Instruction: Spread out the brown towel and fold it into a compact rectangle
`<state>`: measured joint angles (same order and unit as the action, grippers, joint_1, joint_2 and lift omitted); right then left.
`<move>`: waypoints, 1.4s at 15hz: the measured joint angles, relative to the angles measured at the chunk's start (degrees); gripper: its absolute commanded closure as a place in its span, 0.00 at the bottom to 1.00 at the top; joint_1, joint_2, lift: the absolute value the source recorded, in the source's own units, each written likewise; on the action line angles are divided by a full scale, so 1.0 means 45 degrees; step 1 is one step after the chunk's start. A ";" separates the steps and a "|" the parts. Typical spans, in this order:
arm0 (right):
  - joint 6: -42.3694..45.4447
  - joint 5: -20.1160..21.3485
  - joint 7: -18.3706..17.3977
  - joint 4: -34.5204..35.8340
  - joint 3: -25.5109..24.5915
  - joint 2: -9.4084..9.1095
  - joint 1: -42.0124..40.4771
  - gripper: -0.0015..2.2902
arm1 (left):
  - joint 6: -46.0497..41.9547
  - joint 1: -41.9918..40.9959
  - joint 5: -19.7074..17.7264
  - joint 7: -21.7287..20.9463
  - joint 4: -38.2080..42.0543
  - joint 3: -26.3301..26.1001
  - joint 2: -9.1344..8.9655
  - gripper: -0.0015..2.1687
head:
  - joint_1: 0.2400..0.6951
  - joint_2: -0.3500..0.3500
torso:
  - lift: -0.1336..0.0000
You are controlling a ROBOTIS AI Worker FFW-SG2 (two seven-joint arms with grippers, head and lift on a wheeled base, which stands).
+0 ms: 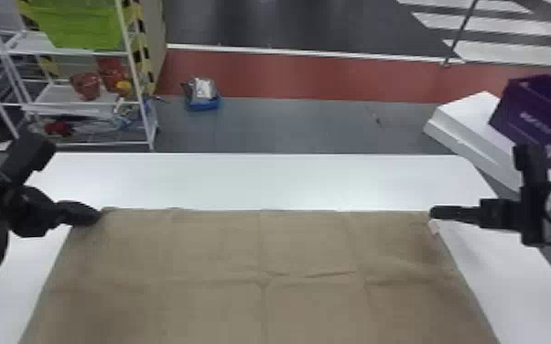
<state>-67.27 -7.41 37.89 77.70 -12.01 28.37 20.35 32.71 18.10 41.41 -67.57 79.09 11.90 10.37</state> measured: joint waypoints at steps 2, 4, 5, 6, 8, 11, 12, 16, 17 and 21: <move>0.0048 0.0216 -0.0001 -0.0107 0.0283 -0.0030 0.0148 0.20 | -0.0043 0.0000 -0.0004 -0.0015 0.0001 0.0005 0.0000 0.65 | 1.00 0.34 | 0.07; 0.0148 0.0491 0.0005 -0.0350 0.0570 -0.0058 0.0353 0.23 | -0.0120 -0.0004 -0.0019 -0.0026 -0.0002 -0.0004 0.0000 0.65 | 1.00 0.34 | 0.07; 0.0248 0.0557 0.0002 -0.0531 0.0656 -0.0084 0.0470 0.23 | -0.0189 -0.0017 -0.0032 -0.0037 -0.0008 -0.0007 0.0000 0.65 | 1.00 0.34 | 0.07; 0.0313 0.0599 -0.0001 -0.0654 0.0692 -0.0108 0.0542 0.23 | -0.0273 -0.0031 -0.0043 -0.0044 -0.0013 -0.0007 0.0000 0.65 | 1.00 0.34 | 0.07; 0.0412 0.0745 0.0004 -0.0865 0.0792 -0.0138 0.0682 0.25 | -0.0388 -0.0065 -0.0047 -0.0070 -0.0016 -0.0008 0.0001 0.65 | 1.00 0.34 | 0.07; 0.0531 0.0868 0.0087 -0.1088 0.0948 -0.0138 0.0827 0.35 | -0.0464 -0.0078 -0.0060 -0.0103 -0.0016 -0.0005 0.0019 0.65 | 1.00 0.34 | 0.07; 0.0546 0.0876 0.0109 -0.1103 0.0976 -0.0139 0.0841 0.45 | -0.0489 -0.0085 -0.0060 -0.0107 -0.0016 0.0000 0.0020 0.65 | 1.00 0.34 | 0.07; 0.0649 0.0878 0.0137 -0.1113 0.1029 -0.0140 0.0866 0.46 | -0.0637 -0.0136 -0.0060 -0.0122 -0.0016 0.0038 0.0020 0.65 | 1.00 0.34 | 0.07; 0.0704 0.0876 0.0168 -0.1113 0.1029 -0.0138 0.0865 0.46 | -0.0698 -0.0152 -0.0056 -0.0131 -0.0016 0.0082 0.0020 0.65 | 1.00 0.34 | 0.07; 0.0893 0.1035 0.0467 -0.1113 0.1044 -0.0098 0.0815 0.49 | -0.0815 -0.0175 -0.0046 -0.0121 -0.0016 0.0135 0.0020 0.65 | 1.00 0.34 | 0.07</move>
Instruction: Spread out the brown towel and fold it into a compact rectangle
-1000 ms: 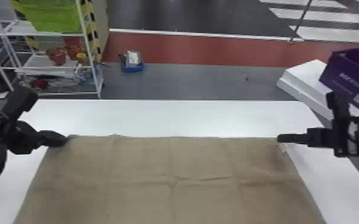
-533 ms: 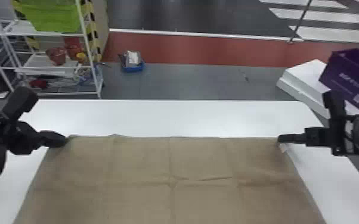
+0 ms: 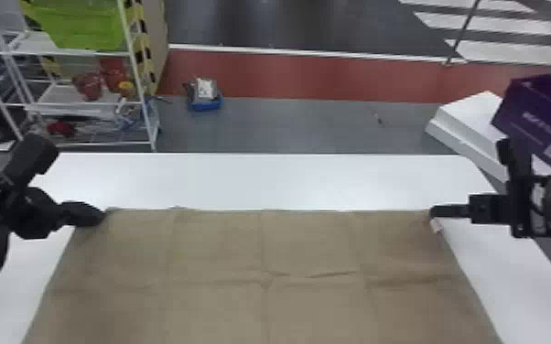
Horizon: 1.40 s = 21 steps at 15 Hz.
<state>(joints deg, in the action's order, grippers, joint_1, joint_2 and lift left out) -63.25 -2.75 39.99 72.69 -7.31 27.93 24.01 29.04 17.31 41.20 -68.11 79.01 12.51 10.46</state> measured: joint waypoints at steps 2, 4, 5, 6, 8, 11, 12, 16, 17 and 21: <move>0.0060 -0.0032 0.0303 0.0121 -0.0078 0.0000 -0.0121 0.49 | -0.0106 -0.0043 -0.0007 0.0006 0.0000 0.0098 -0.0001 0.65 | 1.00 0.35 | 0.07; 0.0100 -0.0158 0.0532 0.0525 -0.0230 0.0009 -0.0430 0.49 | -0.0348 -0.0189 -0.0023 0.0006 0.0064 0.0273 -0.0015 0.65 | 1.00 0.36 | 0.07; 0.0070 -0.0189 0.0735 0.0946 -0.0279 0.0036 -0.0717 0.49 | -0.0448 -0.0322 -0.0047 -0.0029 0.0213 0.0419 -0.0018 0.65 | 1.00 0.36 | 0.07; 0.0031 -0.0201 0.0933 0.1403 -0.0320 0.0065 -0.1030 0.49 | -0.0510 -0.0447 -0.0091 -0.0051 0.0384 0.0537 -0.0019 0.65 | 1.00 0.37 | 0.07; -0.0025 -0.0209 0.1502 0.2650 -0.0533 0.0187 -0.1937 0.49 | -0.0658 -0.0796 -0.0272 -0.0070 0.0863 0.0851 -0.0022 0.65 | 1.00 0.40 | 0.07; -0.0033 -0.0210 0.2429 0.4472 -0.1061 0.0465 -0.3367 0.49 | -0.1636 -0.1408 -0.1197 -0.0184 0.1580 0.1730 -0.0036 0.65 | 1.00 0.42 | 0.07; -0.0033 -0.0210 0.2705 0.5003 -0.1265 0.0549 -0.3801 0.49 | -0.1920 -0.1582 -0.1467 -0.0221 0.1783 0.2006 -0.0040 0.65 | 1.00 0.43 | 0.07; 0.0074 -0.0287 0.3735 0.6827 -0.2065 0.0752 -0.5267 0.49 | -0.3357 -0.2443 -0.2548 -0.0291 0.2575 0.3143 -0.0096 0.65 | 1.00 0.46 | 0.07; 0.0098 -0.0415 0.4035 0.7238 -0.2252 0.0766 -0.5534 0.49 | -0.3754 -0.2664 -0.2912 -0.0315 0.2730 0.3464 -0.0122 0.65 | 1.00 0.47 | 0.07; 0.0128 -0.0561 0.5401 0.8929 -0.2754 0.0827 -0.6739 0.49 | -0.5510 -0.3463 -0.3924 -0.0542 0.3101 0.4668 -0.0254 0.65 | 1.00 0.56 | 0.07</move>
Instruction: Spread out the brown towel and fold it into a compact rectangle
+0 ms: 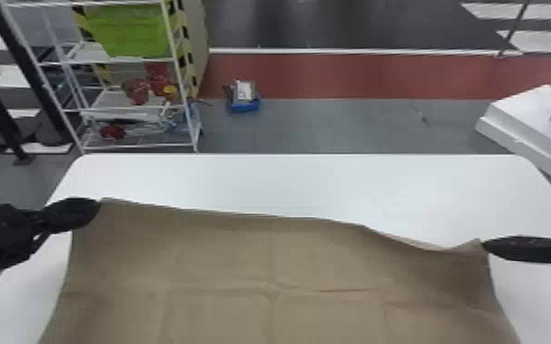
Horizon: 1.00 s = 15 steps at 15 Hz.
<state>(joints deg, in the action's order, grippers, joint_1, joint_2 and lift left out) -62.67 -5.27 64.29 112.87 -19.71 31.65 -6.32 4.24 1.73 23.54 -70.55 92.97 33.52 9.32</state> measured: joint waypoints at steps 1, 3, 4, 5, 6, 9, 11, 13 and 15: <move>0.0085 0.0026 0.0321 0.0271 -0.0060 0.0062 -0.0280 0.49 | -0.0410 -0.0124 -0.0155 -0.0002 0.0039 0.0213 -0.0014 0.65 | 1.00 0.57 | 0.07; 0.0508 0.0377 0.0278 0.0236 -0.0094 0.0229 -0.0464 0.49 | -0.0800 -0.0147 -0.0228 0.0384 -0.0093 0.0384 -0.0012 0.65 | 1.00 0.58 | 0.07; 0.0656 0.0518 0.0213 -0.0138 -0.0037 0.0299 -0.0216 0.49 | -0.0846 -0.0006 -0.0165 0.0516 -0.0272 0.0381 0.0004 0.65 | 1.00 0.56 | 0.07; 0.0757 0.0596 0.0175 -0.0672 0.0066 0.0389 0.0217 0.49 | -0.0864 0.0268 -0.0070 0.0647 -0.0546 0.0357 0.0022 0.65 | 1.00 0.55 | 0.07; 0.0831 0.0637 0.0150 -0.1125 0.0159 0.0466 0.0610 0.49 | -0.0870 0.0554 0.0022 0.0785 -0.0783 0.0311 0.0032 0.65 | 1.00 0.54 | 0.07; 0.0975 0.0801 -0.0132 -0.1956 0.0405 0.0732 0.1542 0.49 | -0.0873 0.1160 0.0273 0.1195 -0.1227 0.0108 0.0079 0.65 | 1.00 0.51 | 0.07; 0.1015 0.0877 -0.0238 -0.2502 0.0569 0.0901 0.2238 0.49 | -0.0873 0.1489 0.0549 0.1208 -0.1409 0.0018 0.0070 0.65 | 1.00 0.49 | 0.07; 0.0985 0.0793 -0.0253 -0.2662 0.0612 0.0975 0.2490 0.49 | -0.1000 0.1529 0.0666 0.1075 -0.1415 0.0002 0.0029 0.65 | 1.00 0.48 | 0.07; 0.0960 0.0537 -0.0070 -0.1955 0.0554 0.0984 0.1834 0.49 | -0.1618 0.1024 0.0452 0.0986 -0.1214 0.0204 -0.0010 0.65 | 1.00 0.50 | 0.07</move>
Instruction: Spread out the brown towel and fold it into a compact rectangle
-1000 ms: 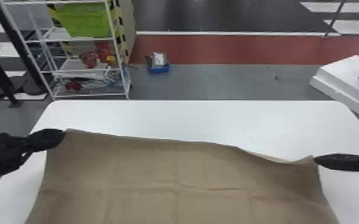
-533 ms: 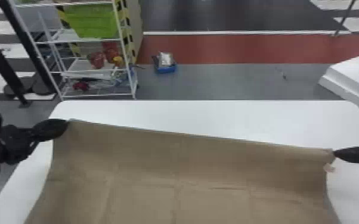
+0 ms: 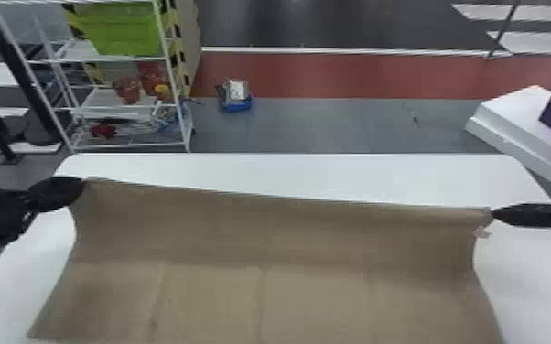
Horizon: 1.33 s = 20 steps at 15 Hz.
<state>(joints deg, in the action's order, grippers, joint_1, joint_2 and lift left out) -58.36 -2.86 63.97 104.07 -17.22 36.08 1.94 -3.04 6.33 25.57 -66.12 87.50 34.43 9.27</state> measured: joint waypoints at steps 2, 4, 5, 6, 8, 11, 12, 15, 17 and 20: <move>0.0070 -0.0074 0.0242 0.0869 -0.0062 -0.0066 -0.0870 0.49 | -0.0686 -0.0724 -0.0330 -0.0132 0.0413 0.0272 -0.0052 0.65 | 1.00 0.53 | 0.07; 0.0133 -0.0073 0.0381 0.1283 -0.0084 -0.0096 -0.1413 0.49 | -0.1279 -0.1262 -0.0561 -0.0464 0.0922 0.0637 -0.0238 0.65 | 1.00 0.55 | 0.07; 0.0203 -0.0063 0.0486 0.1488 -0.0099 -0.0100 -0.1734 0.49 | -0.1780 -0.1548 -0.0668 -0.0601 0.1162 0.0836 -0.0344 0.65 | 1.00 0.55 | 0.07; 0.0284 -0.0039 0.0544 0.1692 -0.0112 -0.0102 -0.2058 0.49 | -0.2317 -0.1821 -0.0764 -0.0662 0.1331 0.1005 -0.0419 0.65 | 1.00 0.56 | 0.07; 0.0402 0.0049 0.0636 0.1933 -0.0125 -0.0101 -0.2441 0.49 | -0.3072 -0.2152 -0.0954 -0.0789 0.1437 0.1243 -0.0473 0.65 | 1.00 0.57 | 0.07; 0.0403 0.0081 0.0899 0.2155 -0.0301 -0.0063 -0.2641 0.49 | -0.4080 -0.2420 -0.1257 -0.1212 0.1441 0.1781 -0.0537 0.65 | 1.00 0.58 | 0.07; 0.0401 0.0046 0.0970 0.2327 -0.0496 -0.0036 -0.2805 0.49 | -0.4408 -0.2497 -0.1424 -0.1414 0.1441 0.2067 -0.0559 0.65 | 1.00 0.58 | 0.07; 0.0390 -0.0060 0.1184 0.2782 -0.1019 -0.0011 -0.3342 0.49 | -0.5522 -0.2754 -0.1802 -0.1933 0.1439 0.2805 -0.0574 0.65 | 1.00 0.60 | 0.07; 0.0427 -0.0076 0.1434 0.2997 -0.1216 -0.0009 -0.3709 0.49 | -0.6521 -0.3000 -0.2010 -0.2515 0.1418 0.3114 -0.0576 0.65 | 1.00 0.60 | 0.07; 0.0742 0.0052 0.1885 0.3270 -0.1323 -0.0014 -0.4289 0.49 | -0.7874 -0.3396 -0.2018 -0.3266 0.1371 0.3338 -0.0574 0.65 | 1.00 0.61 | 0.07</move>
<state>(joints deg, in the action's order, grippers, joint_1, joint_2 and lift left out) -55.02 -2.62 72.46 118.78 -23.17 36.01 -17.36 -38.47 -8.95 16.49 -80.81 93.67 49.46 6.69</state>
